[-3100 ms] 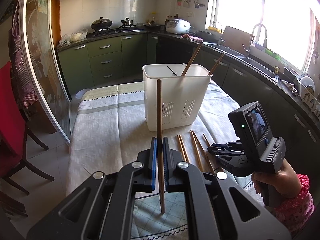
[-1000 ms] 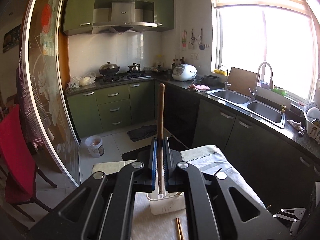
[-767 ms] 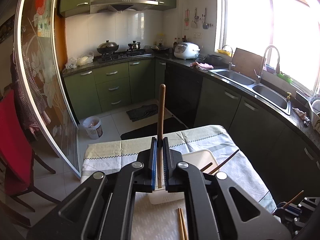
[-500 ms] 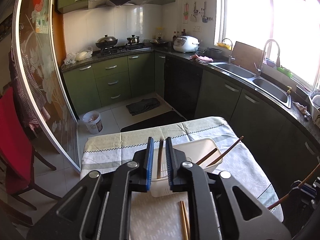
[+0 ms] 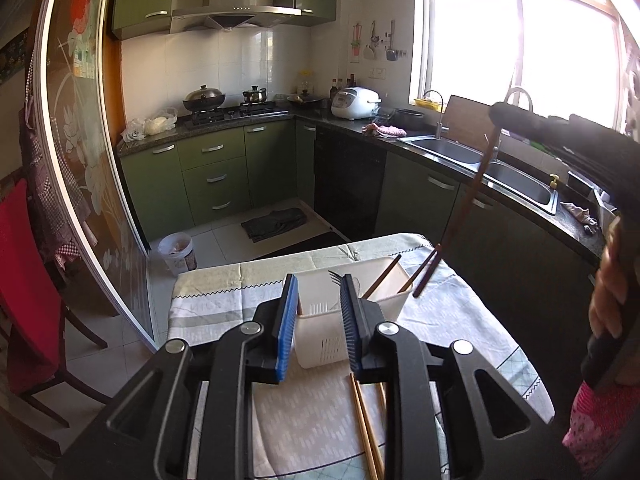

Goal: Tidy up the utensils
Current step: 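Lower the wooden chopstick into the holder and open the right tool, then grasp another wooden chopstick on the cloth with the left tool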

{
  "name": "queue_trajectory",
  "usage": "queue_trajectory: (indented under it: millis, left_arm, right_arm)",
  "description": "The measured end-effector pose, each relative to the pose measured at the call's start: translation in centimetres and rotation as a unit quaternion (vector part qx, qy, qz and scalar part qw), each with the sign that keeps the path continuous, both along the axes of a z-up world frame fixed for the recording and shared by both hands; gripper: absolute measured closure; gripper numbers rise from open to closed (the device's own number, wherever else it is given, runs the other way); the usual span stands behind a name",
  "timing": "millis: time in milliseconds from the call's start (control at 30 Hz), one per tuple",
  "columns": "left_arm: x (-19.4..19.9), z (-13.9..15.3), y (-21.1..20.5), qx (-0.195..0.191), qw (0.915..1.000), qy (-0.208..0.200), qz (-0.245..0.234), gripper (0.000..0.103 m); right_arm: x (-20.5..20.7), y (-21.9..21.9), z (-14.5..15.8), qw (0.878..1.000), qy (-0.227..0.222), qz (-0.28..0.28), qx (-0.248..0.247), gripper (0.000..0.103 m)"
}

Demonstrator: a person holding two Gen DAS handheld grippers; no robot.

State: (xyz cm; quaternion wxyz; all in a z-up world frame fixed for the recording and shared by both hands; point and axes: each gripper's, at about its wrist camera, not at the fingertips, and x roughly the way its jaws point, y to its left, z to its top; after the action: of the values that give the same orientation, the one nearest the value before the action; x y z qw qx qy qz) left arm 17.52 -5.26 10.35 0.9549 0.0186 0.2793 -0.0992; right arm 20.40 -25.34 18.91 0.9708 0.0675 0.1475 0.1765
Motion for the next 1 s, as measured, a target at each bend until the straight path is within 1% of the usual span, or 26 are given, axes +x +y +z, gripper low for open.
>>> queue_trajectory:
  millis: [67,133,267,400,533,633,733,767,800,833,900,1000]
  left_arm:
    - [-0.7,-0.4,0.3,0.003,1.0000,0.005,-0.002,0.082]
    - [-1.3,-0.8,0.6,0.004,0.9999,0.011,-0.005,0.082]
    - [-1.6,-1.4,1.3,0.004,0.9997,0.022,-0.004,0.082]
    - [-1.6,-1.8,1.6,-0.001,0.9995,0.033,-0.002,0.082]
    - [-1.6,-2.1,1.2,-0.001,0.9992,0.040,-0.006,0.082]
    - [-1.7,-2.4,0.9,0.004,0.9989,0.045,-0.012,0.082]
    - [-1.7,-3.0,0.4,0.005,0.9984,0.053,-0.016,0.081]
    - [-1.6,-3.4,0.2,0.005,0.9981,0.059,-0.018,0.080]
    - [-1.6,-3.9,-0.1,0.006,0.9976,0.065,-0.020,0.080]
    - [-1.5,-4.5,-0.2,0.006,0.9970,0.073,-0.022,0.080]
    - [-1.2,-6.2,-0.9,0.008,0.9950,0.096,-0.026,0.079]
    - [-0.2,-9.6,-2.0,0.009,0.9890,0.144,-0.031,0.079]
  right_arm:
    - [2.1,0.2,0.0,1.000,0.006,-0.013,0.004,0.096]
    - [4.6,0.3,-0.7,0.999,0.026,-0.017,0.005,0.096]
    - [8.0,1.7,-4.0,0.997,0.076,-0.018,-0.018,0.096]
    - [9.1,2.7,-7.2,0.993,0.107,-0.013,-0.039,0.096]
    - [9.3,3.1,-8.3,0.992,0.117,-0.007,-0.049,0.095]
    - [8.0,3.1,-7.8,0.993,0.105,-0.004,-0.051,0.095]
    - [5.4,2.5,-6.9,0.995,0.083,0.001,-0.047,0.095]
    - [4.4,2.2,-6.7,0.996,0.076,0.002,-0.044,0.089]
    - [3.1,1.6,-6.7,0.997,0.070,0.005,-0.042,0.086]
    - [1.8,1.3,-6.9,0.997,0.066,0.009,-0.043,0.084]
    - [-0.4,0.5,-7.7,0.997,0.067,0.015,-0.045,0.085]
    - [-3.7,-0.8,-10.1,0.995,0.077,0.016,-0.053,0.085]
